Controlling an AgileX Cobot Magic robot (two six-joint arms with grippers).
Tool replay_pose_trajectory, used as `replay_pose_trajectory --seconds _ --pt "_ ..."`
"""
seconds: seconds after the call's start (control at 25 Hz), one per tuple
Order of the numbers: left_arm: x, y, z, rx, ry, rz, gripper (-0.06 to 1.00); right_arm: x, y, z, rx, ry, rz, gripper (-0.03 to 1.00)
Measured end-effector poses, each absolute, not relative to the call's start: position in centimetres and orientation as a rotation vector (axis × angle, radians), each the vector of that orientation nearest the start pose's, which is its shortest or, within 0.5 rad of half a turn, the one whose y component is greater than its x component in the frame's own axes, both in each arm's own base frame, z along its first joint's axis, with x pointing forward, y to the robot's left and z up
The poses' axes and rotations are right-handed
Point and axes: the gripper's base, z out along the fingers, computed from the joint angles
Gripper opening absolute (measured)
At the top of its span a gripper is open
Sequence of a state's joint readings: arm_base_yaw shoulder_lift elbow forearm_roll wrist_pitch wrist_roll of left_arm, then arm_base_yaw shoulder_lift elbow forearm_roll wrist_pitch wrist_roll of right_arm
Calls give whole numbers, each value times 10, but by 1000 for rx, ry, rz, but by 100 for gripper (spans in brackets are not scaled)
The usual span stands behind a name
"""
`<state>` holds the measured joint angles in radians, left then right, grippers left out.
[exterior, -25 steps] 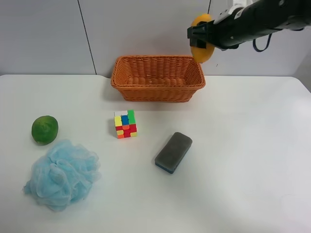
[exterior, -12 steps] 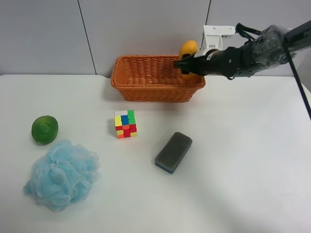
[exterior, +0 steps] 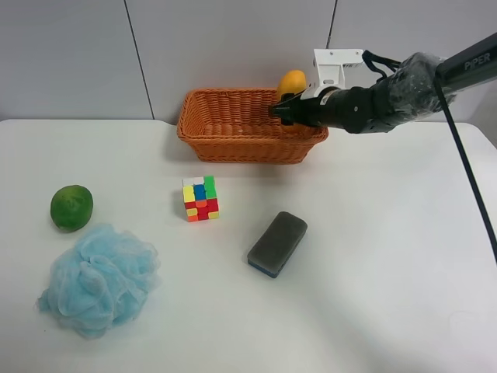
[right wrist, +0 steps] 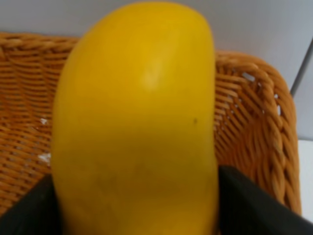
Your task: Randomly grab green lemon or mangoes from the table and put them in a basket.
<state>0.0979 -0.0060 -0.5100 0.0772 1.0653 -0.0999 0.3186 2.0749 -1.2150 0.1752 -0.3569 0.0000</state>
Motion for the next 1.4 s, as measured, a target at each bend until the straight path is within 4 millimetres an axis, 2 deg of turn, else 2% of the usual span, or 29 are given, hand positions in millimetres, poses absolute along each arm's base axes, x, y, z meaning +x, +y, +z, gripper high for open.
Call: replay_pose_trajectory --seconds 0.12,0.2,0.32,0.64,0.76,0.84,0.96,1.12,1.24,1.4 --pt "-8 5 280 -205 2021 91 99 426 135 153 -119 2026 250 64" --pt "-8 5 280 -205 2021 91 99 426 135 152 -119 2033 250 83" --pt "-8 5 280 -205 2021 91 99 426 135 152 -127 2034 245 95" --pt "-8 5 280 -205 2021 91 99 425 135 153 -142 2033 238 99" --pt "-8 5 280 -205 2021 91 99 424 135 164 -165 2007 227 99" --pt "-8 5 280 -205 2021 91 99 422 135 177 -175 1998 228 99" --pt "-8 5 280 -205 2021 91 99 413 133 207 -207 1997 232 99" --pt "-8 5 280 -205 2021 91 99 383 125 265 -318 2046 207 99" --pt "-8 5 280 -205 2021 91 99 350 104 310 -417 2103 140 99" --pt "-8 5 280 -205 2021 91 99 306 56 347 -418 2243 51 99"
